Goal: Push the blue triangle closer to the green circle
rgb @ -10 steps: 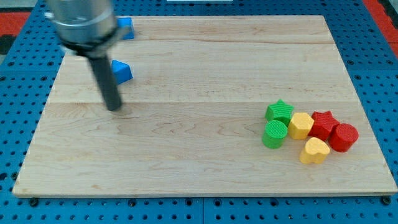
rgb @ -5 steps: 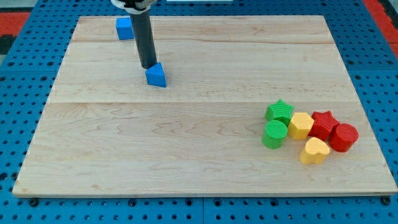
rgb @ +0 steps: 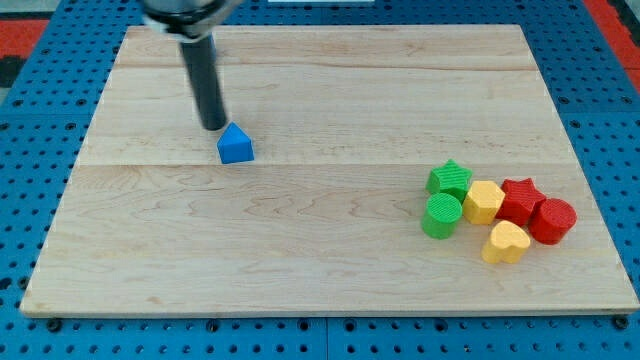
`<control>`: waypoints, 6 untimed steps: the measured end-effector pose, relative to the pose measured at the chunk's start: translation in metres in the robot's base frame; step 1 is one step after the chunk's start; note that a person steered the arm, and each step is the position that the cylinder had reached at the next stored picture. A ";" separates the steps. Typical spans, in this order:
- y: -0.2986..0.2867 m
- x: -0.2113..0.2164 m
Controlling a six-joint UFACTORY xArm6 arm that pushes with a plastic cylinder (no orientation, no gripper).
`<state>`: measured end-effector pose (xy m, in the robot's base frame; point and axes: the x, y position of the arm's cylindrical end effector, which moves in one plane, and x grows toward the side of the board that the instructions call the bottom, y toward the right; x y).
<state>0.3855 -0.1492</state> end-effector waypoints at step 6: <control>0.210 0.104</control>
<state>0.4897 0.0605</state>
